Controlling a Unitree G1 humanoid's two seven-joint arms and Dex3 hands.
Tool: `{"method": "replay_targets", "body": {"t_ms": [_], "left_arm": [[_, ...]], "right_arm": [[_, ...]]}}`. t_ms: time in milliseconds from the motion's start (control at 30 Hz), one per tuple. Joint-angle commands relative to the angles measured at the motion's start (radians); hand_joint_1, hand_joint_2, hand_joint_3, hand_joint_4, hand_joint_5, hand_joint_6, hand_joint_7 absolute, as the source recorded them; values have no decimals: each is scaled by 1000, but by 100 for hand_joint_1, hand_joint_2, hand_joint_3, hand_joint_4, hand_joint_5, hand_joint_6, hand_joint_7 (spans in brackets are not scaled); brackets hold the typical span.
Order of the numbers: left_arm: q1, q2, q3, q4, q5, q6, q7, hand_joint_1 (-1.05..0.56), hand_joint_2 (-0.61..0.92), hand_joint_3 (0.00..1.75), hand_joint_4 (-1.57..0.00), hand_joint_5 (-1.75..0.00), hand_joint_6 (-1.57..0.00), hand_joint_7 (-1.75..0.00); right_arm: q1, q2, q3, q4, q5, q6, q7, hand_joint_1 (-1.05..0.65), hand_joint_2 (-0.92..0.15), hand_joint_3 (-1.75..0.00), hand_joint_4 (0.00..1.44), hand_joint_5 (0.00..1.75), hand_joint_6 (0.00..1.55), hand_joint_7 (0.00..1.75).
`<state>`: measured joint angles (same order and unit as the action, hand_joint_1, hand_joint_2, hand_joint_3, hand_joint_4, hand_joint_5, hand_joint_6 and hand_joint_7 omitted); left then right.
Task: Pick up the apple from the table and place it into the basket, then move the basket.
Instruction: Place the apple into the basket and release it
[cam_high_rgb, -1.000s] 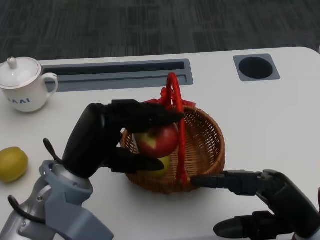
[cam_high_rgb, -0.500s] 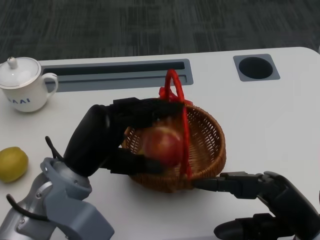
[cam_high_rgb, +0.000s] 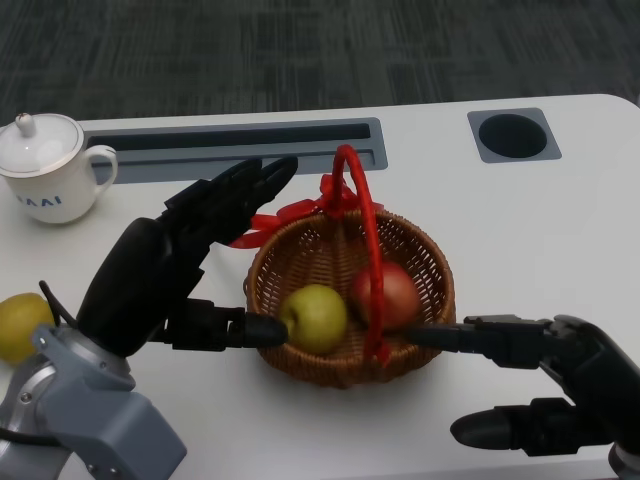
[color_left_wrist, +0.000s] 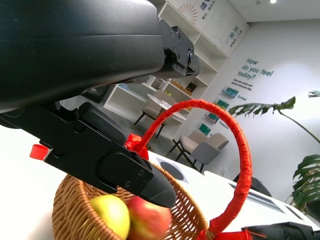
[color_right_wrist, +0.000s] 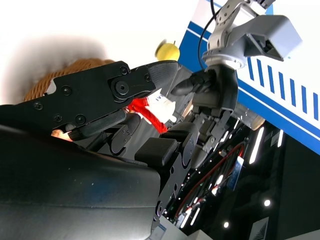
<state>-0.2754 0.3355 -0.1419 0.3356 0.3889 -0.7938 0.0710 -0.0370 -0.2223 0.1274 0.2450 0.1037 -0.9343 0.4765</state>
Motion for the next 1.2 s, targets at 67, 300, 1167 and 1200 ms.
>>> {"method": "replay_targets", "body": {"t_ms": [67,300,1167,1200], "left_arm": [[30,26,21,-6,-64,-16,-38,-72,81,0,-25,-4,-21,-2],[114,48,59,-29,-150,-51,-87,-70,82,0,-37,-6,-32,-5],[208,36,134,28,-258,-123,-165,-64,78,0,-50,-2,-47,-2],[207,35,135,30,-257,-123,-166,-64,78,0,-50,-2,-48,-2]], "right_arm": [[-45,-35,-25,10,10,-36,3,-49,-90,0,78,0,70,0],[-163,-80,-41,81,-37,-135,7,-50,-92,-1,77,0,69,0],[-445,-54,83,560,-266,-269,-12,-55,-88,0,85,2,78,1],[-452,-52,91,569,-283,-267,-15,-55,-88,0,85,2,78,1]]}}
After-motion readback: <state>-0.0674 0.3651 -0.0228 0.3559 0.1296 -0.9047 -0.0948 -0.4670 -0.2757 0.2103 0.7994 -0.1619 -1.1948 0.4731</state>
